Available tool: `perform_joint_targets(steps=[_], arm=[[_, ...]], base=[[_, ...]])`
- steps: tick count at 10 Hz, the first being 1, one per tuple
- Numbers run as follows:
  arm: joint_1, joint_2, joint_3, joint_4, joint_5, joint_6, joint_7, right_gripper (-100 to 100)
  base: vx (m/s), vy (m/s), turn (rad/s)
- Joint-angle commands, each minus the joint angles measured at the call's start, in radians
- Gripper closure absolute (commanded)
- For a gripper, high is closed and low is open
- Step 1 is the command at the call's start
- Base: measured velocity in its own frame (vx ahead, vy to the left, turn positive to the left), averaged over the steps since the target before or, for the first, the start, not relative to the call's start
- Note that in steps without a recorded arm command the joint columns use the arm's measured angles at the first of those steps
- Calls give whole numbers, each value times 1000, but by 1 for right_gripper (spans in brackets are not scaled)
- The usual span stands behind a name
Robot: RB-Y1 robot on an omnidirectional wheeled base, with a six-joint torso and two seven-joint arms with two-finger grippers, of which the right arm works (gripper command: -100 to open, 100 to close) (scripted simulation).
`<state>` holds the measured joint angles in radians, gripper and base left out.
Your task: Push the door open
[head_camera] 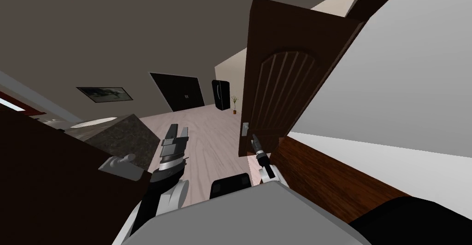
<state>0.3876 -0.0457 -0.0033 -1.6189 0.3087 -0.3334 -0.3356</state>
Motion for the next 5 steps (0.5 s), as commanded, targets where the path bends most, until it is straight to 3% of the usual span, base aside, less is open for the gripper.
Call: perform_joint_targets(steps=[1,5], arm=[[-14,-7,-5,13,-3,-4,6,-100],[-50,-1,-19,46,-11,-13,21,-100]], base=[[90,10,9],[231,2,14]])
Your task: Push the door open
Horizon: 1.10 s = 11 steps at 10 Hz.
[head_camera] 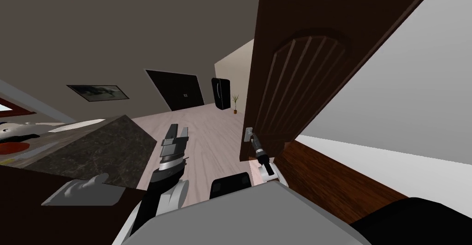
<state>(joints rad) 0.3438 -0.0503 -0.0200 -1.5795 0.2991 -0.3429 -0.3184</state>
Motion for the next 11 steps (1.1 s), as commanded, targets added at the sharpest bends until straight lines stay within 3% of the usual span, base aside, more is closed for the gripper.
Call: perform_joint_targets(steps=[1,2,3,4,9,11], arm=[[-13,8,-5,14,-3,-5,7,-100],[-23,18,-9,23,-5,-8,12,-100],[-17,13,-7,18,-4,-7,9,-100],[-17,13,-7,18,-4,-7,9,100],[-17,13,-7,18,-4,-7,9,100],[-18,9,-28,20,-8,3,12,100]], base=[[231,-3,16],[218,14,10],[98,5,4],[-11,-2,-4],[-20,0,0],[131,51,-60]])
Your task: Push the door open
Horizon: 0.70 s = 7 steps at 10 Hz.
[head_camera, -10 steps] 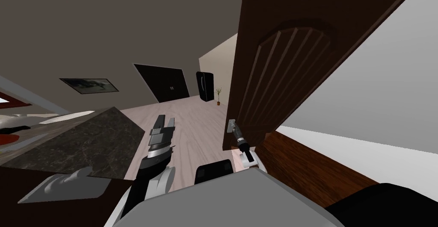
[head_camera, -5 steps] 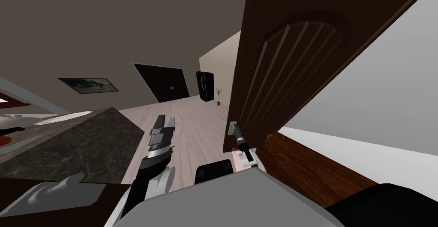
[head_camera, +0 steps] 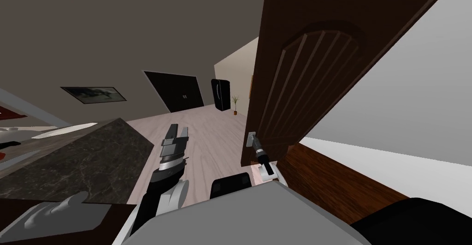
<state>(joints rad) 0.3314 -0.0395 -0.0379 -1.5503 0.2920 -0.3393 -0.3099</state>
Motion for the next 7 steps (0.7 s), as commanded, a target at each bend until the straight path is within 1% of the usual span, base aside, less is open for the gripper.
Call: perform_joint_targets(steps=[1,4,7], arm=[[-7,-1,-21,-11,-3,3,5,100],[-13,12,-58,-14,-11,16,10,100],[-18,37,-93,-17,-19,28,15,100]], base=[[157,96,-59],[212,77,-80],[206,92,-81]])
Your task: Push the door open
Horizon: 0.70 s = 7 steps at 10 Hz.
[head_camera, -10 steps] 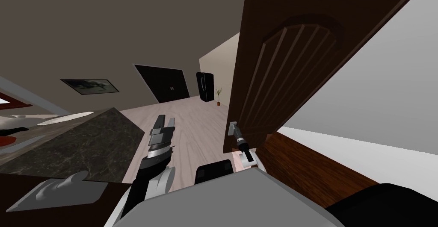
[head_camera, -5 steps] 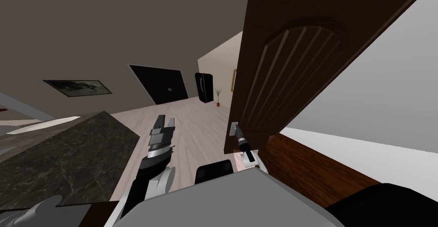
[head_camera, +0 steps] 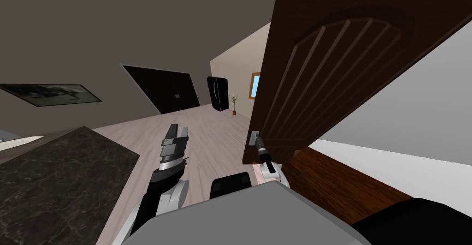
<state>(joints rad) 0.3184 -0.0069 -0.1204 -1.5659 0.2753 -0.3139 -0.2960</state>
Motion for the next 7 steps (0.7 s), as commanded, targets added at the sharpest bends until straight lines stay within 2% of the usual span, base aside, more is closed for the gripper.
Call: perform_joint_targets(steps=[1,2,3,4,7], arm=[[-7,18,-24,-2,-5,7,2,100],[-8,29,-32,-3,-7,10,4,100],[-1,24,-23,-1,-4,8,4,100],[-6,4,-44,-1,-9,9,6,100],[-10,-12,-76,1,-17,10,10,100]], base=[[210,51,-80],[195,63,-62],[83,29,-24],[147,44,-53],[199,77,-84]])
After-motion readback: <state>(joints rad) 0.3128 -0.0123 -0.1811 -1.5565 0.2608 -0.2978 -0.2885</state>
